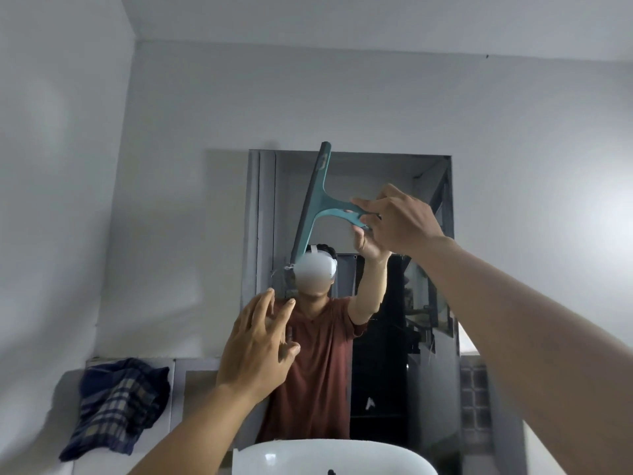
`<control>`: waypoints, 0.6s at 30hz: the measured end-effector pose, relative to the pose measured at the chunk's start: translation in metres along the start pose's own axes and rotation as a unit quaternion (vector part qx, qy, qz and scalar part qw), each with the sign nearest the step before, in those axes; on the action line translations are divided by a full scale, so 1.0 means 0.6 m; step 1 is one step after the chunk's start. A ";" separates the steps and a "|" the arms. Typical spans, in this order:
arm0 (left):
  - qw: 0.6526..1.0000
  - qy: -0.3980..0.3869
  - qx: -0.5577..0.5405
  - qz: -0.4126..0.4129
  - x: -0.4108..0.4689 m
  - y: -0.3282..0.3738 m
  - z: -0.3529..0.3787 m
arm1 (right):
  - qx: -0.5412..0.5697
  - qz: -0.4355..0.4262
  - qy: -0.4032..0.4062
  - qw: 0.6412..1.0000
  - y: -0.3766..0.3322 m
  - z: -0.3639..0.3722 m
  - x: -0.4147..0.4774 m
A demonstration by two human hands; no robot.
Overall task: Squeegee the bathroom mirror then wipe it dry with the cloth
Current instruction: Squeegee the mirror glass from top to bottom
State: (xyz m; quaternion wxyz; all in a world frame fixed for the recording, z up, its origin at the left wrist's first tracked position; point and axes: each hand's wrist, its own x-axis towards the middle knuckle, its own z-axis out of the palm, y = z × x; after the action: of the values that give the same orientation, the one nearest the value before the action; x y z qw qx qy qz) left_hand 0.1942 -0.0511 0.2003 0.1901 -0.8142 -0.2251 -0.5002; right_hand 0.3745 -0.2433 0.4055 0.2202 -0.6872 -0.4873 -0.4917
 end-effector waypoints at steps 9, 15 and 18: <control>1.000 0.001 0.009 0.012 0.035 -0.013 -0.033 | 0.018 0.050 0.013 0.998 0.028 0.006 -0.030; 1.000 -0.015 0.015 0.014 0.041 -0.013 -0.036 | 0.017 0.090 0.017 0.996 0.057 0.003 -0.054; 1.000 -0.016 0.016 0.016 0.042 -0.012 -0.036 | 0.005 0.095 0.017 0.995 0.069 -0.001 -0.065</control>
State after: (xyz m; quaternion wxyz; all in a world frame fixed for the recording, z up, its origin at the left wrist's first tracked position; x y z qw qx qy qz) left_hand 0.1842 -0.0521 0.2328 0.2071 -0.8225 -0.2229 -0.4805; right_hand 0.4091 -0.2790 0.3782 0.2778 -0.7206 -0.4186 -0.4779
